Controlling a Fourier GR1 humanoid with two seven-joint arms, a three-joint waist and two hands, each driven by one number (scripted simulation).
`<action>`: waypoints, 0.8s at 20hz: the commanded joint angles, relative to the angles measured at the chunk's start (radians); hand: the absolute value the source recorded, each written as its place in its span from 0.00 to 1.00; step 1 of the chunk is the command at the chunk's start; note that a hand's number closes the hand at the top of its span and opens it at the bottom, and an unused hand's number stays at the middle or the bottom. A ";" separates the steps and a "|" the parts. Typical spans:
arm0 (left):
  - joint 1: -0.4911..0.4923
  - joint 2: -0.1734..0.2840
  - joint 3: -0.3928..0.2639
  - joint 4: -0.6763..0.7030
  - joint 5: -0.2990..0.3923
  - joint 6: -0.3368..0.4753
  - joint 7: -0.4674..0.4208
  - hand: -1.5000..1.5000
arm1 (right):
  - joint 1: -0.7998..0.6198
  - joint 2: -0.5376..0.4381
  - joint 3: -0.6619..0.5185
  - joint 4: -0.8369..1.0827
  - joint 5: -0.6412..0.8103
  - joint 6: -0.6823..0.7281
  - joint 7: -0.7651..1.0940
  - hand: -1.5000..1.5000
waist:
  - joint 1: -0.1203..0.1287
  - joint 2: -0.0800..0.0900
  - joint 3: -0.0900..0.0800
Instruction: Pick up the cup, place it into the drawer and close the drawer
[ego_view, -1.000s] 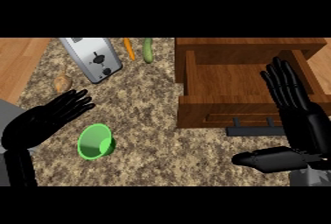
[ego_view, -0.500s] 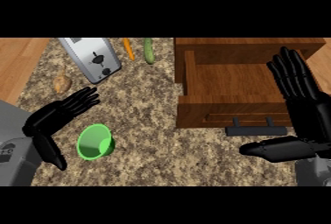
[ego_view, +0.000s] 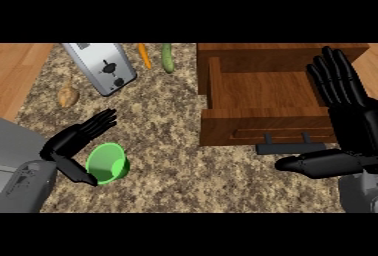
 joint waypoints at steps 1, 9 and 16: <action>-0.024 -0.003 -0.047 0.127 -0.087 -0.064 -0.242 0.00 | -0.004 -0.018 -0.018 0.009 -0.021 0.024 -0.006 0.00 | -0.012 0.004 -0.001; -0.042 -0.020 -0.115 0.240 -0.126 0.023 -0.393 0.00 | -0.061 -0.018 -0.020 0.022 -0.016 0.002 0.038 0.00 | -0.015 0.009 -0.003; -0.044 -0.053 -0.168 0.276 -0.128 0.058 -0.448 0.00 | -0.089 -0.013 -0.015 0.020 -0.017 -0.004 0.054 0.00 | -0.015 0.008 -0.004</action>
